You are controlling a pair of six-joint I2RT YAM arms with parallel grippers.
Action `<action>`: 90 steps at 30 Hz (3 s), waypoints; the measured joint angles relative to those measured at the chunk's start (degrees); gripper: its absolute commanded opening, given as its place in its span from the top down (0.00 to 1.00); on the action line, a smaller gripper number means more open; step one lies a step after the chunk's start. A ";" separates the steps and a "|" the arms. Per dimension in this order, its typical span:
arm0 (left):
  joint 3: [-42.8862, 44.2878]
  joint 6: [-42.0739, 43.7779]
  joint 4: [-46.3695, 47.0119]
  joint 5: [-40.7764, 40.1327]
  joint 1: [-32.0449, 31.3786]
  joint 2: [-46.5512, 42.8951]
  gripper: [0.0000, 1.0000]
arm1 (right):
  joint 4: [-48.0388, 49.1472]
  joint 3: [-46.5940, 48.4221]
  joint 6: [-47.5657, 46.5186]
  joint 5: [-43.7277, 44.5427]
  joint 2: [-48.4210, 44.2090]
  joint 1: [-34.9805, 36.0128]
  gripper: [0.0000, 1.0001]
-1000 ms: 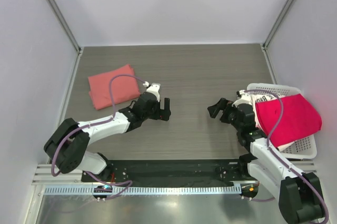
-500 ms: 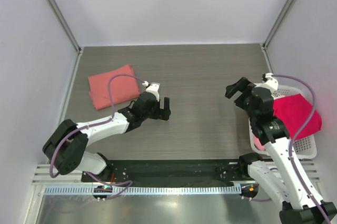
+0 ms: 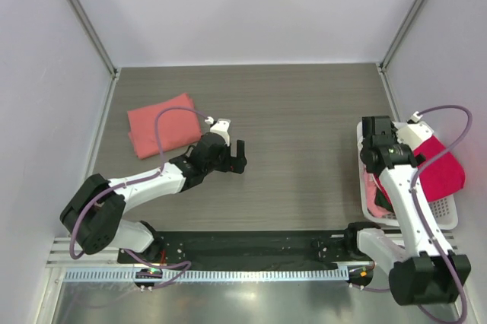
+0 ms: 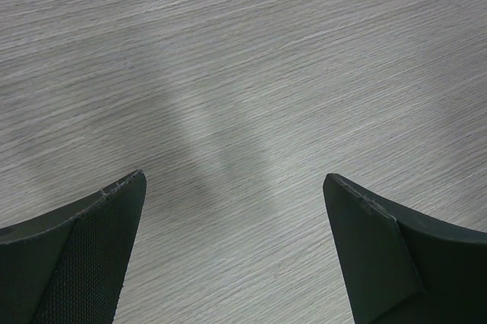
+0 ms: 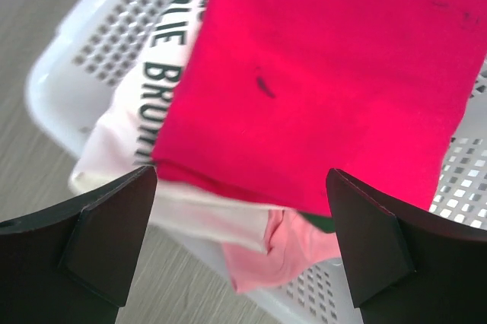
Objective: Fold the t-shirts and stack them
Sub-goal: Grab the tshirt from the pile, then move the tshirt to the center of the board, then flatten the tshirt out
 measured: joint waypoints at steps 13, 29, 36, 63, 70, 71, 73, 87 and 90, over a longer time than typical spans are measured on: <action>0.00 0.02 -0.48 -1.03 0.00 -0.17 0.00 | 13.53 -1.33 0.50 -12.22 19.28 -19.91 0.36; 0.00 0.02 -0.90 -1.99 0.00 -0.59 0.01 | 13.05 4.07 -1.62 -14.86 -5.97 -21.20 0.99; 0.00 0.02 -0.92 -2.64 0.00 -1.33 0.01 | 16.09 29.27 -3.69 -44.50 -6.86 -20.87 0.99; 0.46 -0.07 -3.63 -12.26 0.00 -0.13 0.00 | 21.97 38.69 -1.57 -72.87 20.61 12.92 0.62; 0.46 -1.77 -4.72 -15.89 0.50 -0.70 0.00 | 21.97 22.45 -10.01 -64.24 17.09 13.07 0.17; 0.55 -1.99 -5.22 -16.20 0.63 -0.59 0.00 | 22.77 19.91 -10.88 -62.07 16.06 13.07 0.18; 1.09 -2.67 -6.19 -16.74 0.83 0.11 0.00 | 23.85 15.06 -12.17 -58.84 14.60 13.07 0.20; 34.36 -9.40 -20.94 -17.57 2.93 23.69 0.00 | 49.79 -13.27 -17.92 -52.63 17.94 13.09 0.49; 40.11 -11.08 -23.71 -16.87 5.55 28.74 0.02 | 55.36 -16.46 -18.27 -53.33 18.18 13.11 0.52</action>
